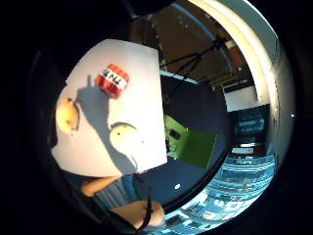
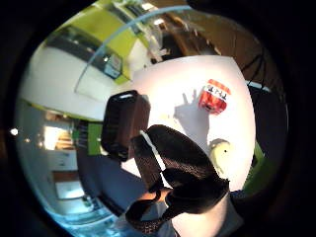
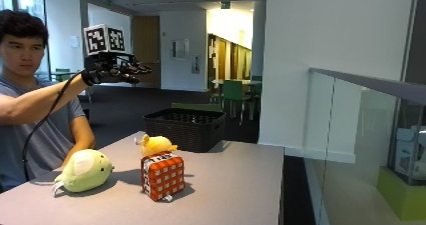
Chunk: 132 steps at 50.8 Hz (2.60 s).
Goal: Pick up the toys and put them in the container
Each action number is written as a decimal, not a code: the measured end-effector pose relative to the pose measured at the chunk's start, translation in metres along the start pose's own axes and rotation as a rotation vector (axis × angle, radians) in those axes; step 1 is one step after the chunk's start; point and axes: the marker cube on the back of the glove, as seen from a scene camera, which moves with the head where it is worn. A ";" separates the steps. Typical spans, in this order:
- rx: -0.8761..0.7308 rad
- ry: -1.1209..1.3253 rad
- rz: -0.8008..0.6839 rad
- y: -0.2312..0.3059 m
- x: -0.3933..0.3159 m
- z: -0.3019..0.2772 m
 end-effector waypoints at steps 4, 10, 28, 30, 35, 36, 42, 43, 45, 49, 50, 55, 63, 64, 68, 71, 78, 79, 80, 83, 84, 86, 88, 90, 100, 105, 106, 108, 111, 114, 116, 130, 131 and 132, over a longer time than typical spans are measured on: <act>-0.012 0.002 0.017 0.005 0.015 0.005; -0.045 0.005 0.031 0.016 0.029 0.017; -0.118 -0.027 0.046 0.051 0.070 0.077; -0.132 -0.045 0.045 0.056 0.074 0.087; -0.152 -0.064 0.055 0.059 0.081 0.101; -0.153 -0.066 0.064 0.059 0.084 0.108; -0.176 -0.076 0.086 0.072 0.091 0.147; -0.180 -0.073 0.083 0.076 0.089 0.152; -0.191 -0.068 0.079 0.084 0.088 0.162; -0.209 -0.066 0.081 0.090 0.088 0.176; -0.212 -0.064 0.081 0.092 0.088 0.179; -0.249 -0.070 0.075 0.103 0.088 0.206; -0.310 -0.110 0.083 0.118 0.088 0.242; -0.316 -0.116 0.084 0.119 0.088 0.244; -0.343 -0.118 0.087 0.124 0.086 0.252; -0.372 -0.106 0.086 0.131 0.081 0.262; -0.370 -0.035 0.089 0.144 0.071 0.278; -0.364 -0.022 0.089 0.146 0.070 0.279; -0.359 -0.010 0.090 0.148 0.068 0.280; -0.349 0.007 0.092 0.152 0.067 0.282; -0.346 0.007 0.093 0.153 0.067 0.282; -0.342 0.001 0.096 0.154 0.068 0.282; -0.335 -0.009 0.099 0.154 0.068 0.282; -0.320 -0.022 0.106 0.155 0.069 0.281; -0.180 -0.080 0.161 0.156 0.072 0.277; -0.157 -0.063 0.173 0.154 0.070 0.276; -0.155 -0.062 0.173 0.153 0.070 0.276; -0.151 -0.063 0.172 0.150 0.071 0.275; -0.156 -0.082 0.174 0.144 0.074 0.273; -0.176 -0.119 0.171 0.139 0.079 0.271; -0.186 -0.140 0.168 0.135 0.083 0.267; -0.008 -0.170 0.164 0.073 0.084 0.129; 0.011 -0.169 0.164 0.068 0.081 0.118; 0.027 -0.168 0.162 0.064 0.078 0.107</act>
